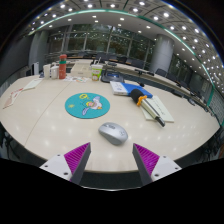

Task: Arrange mouse

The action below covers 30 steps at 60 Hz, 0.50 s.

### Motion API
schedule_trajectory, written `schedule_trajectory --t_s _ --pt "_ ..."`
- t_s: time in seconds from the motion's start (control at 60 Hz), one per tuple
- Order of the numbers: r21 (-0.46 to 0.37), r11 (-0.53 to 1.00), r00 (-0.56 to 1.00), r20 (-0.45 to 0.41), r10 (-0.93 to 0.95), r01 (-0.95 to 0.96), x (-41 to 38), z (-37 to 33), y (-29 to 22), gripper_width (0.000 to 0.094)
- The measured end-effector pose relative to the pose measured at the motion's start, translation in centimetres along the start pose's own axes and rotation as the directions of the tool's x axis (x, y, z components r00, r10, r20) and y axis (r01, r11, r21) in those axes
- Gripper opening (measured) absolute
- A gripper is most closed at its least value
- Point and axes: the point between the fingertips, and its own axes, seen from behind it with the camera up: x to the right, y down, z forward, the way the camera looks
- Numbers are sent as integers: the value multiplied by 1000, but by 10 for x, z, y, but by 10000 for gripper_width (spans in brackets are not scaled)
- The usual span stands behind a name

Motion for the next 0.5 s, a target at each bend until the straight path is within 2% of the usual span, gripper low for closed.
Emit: schedule_trajectory --t_s 0.15,0.5 --pt "-44 999 999 36 4 -2 16 50 4 860" --pt "-25 999 992 125 -20 23 14 111 -23 856"
